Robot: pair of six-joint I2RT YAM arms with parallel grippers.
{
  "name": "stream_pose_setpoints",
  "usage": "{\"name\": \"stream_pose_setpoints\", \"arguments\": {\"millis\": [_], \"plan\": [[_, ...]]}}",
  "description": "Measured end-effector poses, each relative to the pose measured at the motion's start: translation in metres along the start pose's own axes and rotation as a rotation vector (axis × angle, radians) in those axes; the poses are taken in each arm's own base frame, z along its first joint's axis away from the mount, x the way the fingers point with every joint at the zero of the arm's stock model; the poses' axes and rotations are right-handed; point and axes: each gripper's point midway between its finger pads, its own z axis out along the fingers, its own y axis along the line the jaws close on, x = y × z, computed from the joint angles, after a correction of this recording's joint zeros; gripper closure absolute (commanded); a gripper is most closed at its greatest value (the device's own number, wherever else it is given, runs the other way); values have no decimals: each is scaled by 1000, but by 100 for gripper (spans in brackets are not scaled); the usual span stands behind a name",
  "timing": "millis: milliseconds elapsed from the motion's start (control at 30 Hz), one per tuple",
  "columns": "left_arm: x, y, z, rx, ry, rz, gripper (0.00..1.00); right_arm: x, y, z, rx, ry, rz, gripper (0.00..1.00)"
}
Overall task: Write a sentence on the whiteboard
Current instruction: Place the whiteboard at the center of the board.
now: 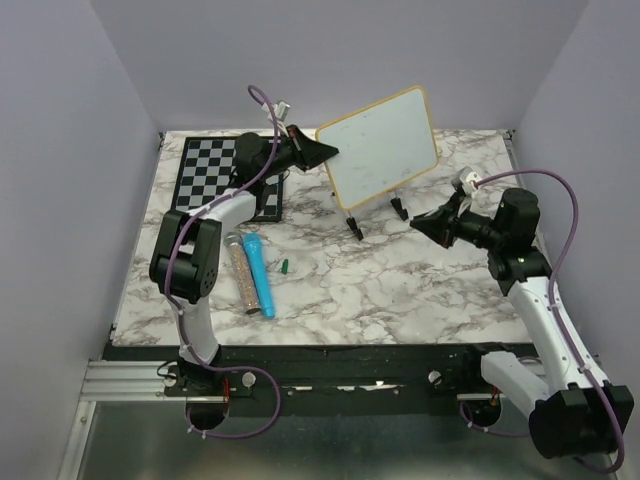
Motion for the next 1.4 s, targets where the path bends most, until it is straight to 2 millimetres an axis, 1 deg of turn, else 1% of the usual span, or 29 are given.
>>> {"name": "stream_pose_setpoints", "arguments": {"millis": [133, 233, 367, 433, 533, 567, 633, 667, 733, 800, 867, 933, 1100, 1267, 1400], "plan": [[8, -13, -11, -25, -3, 1, 100, -18, 14, -10, -47, -30, -49, 99], [20, -27, -19, -33, 1, -8, 100, -31, 29, -20, -82, -47, -91, 100], [50, -48, -36, -45, 21, -42, 100, -50, 47, -32, -126, -67, -145, 99], [66, -57, -42, -51, 35, -60, 100, -55, 55, -37, -147, -70, -157, 100], [89, -72, -48, -58, 53, -78, 100, -55, 62, -41, -165, -57, -158, 99], [99, -81, -51, -58, 57, -81, 100, -53, 63, -42, -171, -49, -154, 100], [118, -95, -58, -56, 70, -89, 100, -48, 67, -44, -180, -32, -142, 99], [122, -98, -61, -67, 59, -88, 100, -46, 68, -45, -183, -28, -139, 99], [141, -114, -67, -49, 76, -96, 100, -41, 70, -46, -188, -20, -133, 99], [155, -120, -72, -52, 73, -101, 100, -33, 72, -46, -196, -14, -122, 99], [168, -121, -76, -65, 73, -114, 100, -22, 74, -45, -206, -1, -101, 99], [177, -116, -79, -91, 67, -127, 100, -13, 74, -43, -212, 11, -81, 100], [192, -100, -81, -146, 42, -154, 100, 5, 73, -40, -222, 36, -41, 99], [206, -88, -78, -168, 29, -189, 100, 10, 72, -36, -236, 45, -35, 100], [216, -86, -77, -169, 39, -215, 100, 14, 76, -31, -263, 49, -46, 99]]}}
